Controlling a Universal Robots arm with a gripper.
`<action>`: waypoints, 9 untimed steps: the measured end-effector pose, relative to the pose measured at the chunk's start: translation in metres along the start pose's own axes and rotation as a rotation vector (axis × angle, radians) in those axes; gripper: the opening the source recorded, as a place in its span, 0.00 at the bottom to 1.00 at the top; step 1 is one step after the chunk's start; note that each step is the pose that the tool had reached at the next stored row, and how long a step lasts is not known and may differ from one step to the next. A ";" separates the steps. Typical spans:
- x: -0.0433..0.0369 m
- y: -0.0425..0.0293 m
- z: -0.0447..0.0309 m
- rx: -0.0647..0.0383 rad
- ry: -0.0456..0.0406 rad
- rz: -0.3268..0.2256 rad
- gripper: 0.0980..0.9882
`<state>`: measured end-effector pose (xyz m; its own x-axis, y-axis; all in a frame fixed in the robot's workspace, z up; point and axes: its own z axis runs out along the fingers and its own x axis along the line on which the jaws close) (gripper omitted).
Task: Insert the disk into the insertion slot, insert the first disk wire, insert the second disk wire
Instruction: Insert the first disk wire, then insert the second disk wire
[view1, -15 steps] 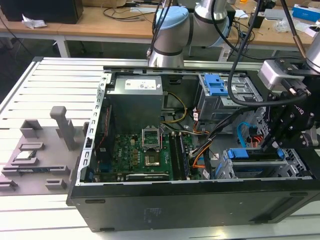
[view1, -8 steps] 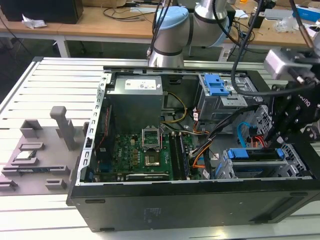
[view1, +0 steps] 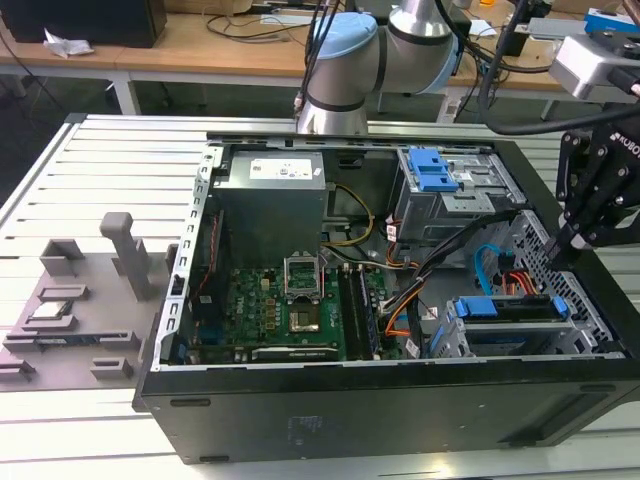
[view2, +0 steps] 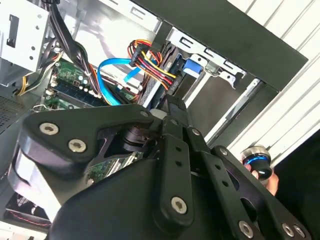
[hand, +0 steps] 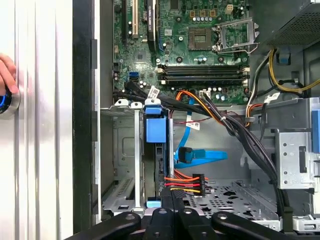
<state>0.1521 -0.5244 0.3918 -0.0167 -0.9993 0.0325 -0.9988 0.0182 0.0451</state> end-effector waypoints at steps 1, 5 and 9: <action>0.0000 0.0000 0.0000 0.000 0.0000 0.000 0.01; 0.0000 0.0000 -0.0002 0.000 -0.0001 0.000 0.01; -0.0011 0.0010 -0.0001 0.000 0.0006 0.000 0.23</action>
<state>0.1511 -0.5233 0.3919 -0.0166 -0.9993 0.0331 -0.9988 0.0181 0.0451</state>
